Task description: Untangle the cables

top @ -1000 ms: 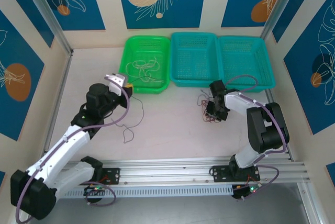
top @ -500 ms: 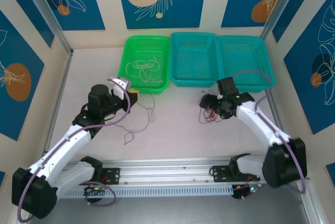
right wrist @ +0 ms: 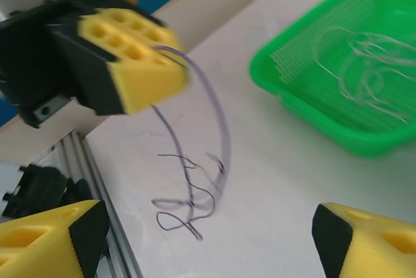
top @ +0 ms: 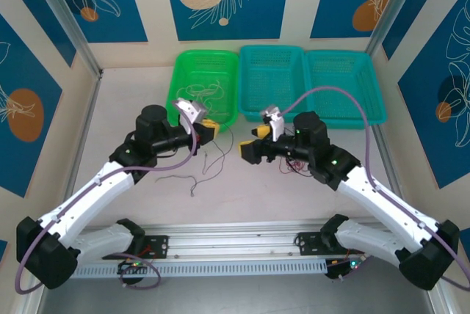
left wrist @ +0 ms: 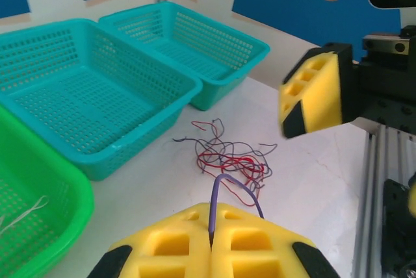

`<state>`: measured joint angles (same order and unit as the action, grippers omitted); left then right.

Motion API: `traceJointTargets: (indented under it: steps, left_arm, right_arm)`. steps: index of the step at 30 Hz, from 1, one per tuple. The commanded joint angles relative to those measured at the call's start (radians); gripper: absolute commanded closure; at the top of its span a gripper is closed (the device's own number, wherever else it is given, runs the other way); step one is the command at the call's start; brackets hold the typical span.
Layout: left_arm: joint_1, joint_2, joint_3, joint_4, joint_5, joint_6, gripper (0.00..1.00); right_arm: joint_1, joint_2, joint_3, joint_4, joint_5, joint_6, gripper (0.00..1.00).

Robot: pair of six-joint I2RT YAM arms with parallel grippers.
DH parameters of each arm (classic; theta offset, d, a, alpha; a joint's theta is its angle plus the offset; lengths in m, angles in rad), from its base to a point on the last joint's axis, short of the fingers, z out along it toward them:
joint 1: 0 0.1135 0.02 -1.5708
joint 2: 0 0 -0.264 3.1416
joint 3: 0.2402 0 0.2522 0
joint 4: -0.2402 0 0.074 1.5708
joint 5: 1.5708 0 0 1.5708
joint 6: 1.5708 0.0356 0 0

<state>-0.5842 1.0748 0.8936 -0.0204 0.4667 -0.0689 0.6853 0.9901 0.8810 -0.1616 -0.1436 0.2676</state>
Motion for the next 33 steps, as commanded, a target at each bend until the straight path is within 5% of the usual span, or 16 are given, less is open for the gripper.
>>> traceJointTargets:
  steps: [1, 3, 7, 9, 12, 15, 20, 33]
  left_arm:
    - [-0.028, 0.008, 0.049, -0.002, 0.035, 0.030, 1.00]
    - [-0.039, 0.006, 0.055, 0.001, 0.039, 0.030, 1.00]
    - [-0.044, -0.007, 0.060, -0.001, 0.030, 0.031, 1.00]
    - [-0.046, -0.013, 0.060, -0.001, 0.024, 0.033, 1.00]
    - [-0.047, -0.024, 0.056, 0.010, 0.011, 0.031, 0.97]
    - [-0.048, -0.063, 0.027, 0.068, -0.019, 0.020, 0.56]
    - [-0.049, -0.176, -0.033, 0.159, -0.036, 0.023, 0.28]
    - [-0.048, -0.311, -0.100, 0.138, -0.070, 0.093, 0.10]
  right_arm:
    - [0.032, 0.101, 0.062, 0.117, -0.061, -0.094, 0.19]
    - [0.033, 0.166, 0.105, 0.104, -0.063, -0.076, 0.28]
    - [0.033, 0.233, 0.159, 0.064, -0.037, -0.035, 0.82]
    - [0.034, 0.232, 0.162, 0.062, -0.027, -0.011, 1.00]
    - [0.032, 0.202, 0.157, 0.067, 0.008, 0.028, 1.00]
    - [0.019, 0.161, 0.171, 0.072, 0.049, 0.080, 1.00]
    - [-0.020, 0.133, 0.290, 0.068, 0.071, 0.133, 1.00]
    - [-0.272, 0.243, 0.762, 0.075, 0.056, 0.325, 1.00]
